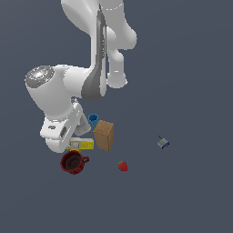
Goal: Pick up a designated object from a clutter of objects.
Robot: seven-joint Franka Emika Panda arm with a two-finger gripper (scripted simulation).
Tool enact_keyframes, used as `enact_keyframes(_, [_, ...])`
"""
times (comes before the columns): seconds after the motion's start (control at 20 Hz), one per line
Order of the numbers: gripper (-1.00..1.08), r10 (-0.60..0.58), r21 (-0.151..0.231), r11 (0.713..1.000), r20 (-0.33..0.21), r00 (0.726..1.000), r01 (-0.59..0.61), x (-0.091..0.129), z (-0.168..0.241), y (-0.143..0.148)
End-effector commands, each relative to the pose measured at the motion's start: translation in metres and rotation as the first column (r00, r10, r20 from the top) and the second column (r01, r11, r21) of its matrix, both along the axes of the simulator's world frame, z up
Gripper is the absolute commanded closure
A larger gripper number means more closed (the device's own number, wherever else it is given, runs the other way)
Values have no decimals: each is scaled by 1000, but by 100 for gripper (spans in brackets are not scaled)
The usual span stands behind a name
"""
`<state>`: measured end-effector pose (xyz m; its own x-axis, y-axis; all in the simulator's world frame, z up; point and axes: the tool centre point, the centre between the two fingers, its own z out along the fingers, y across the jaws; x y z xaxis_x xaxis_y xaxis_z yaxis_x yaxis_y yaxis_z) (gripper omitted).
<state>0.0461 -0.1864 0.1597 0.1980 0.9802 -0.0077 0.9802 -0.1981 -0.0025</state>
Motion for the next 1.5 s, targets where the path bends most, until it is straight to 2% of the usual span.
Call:
enact_keyframes(0.0, [-92,38,2,999,1,999,-38,0,-4,-6])
enact_keyframes(0.4, [-92,105,7,994,4,994,-105,0,-13,-16])
enact_keyframes(0.8, [-92,112,6,994,6,994,-112,1,-16,-16])
enact_keyframes(1.45, [-92,114,7,993,4,993,-114,0,-64,-17])
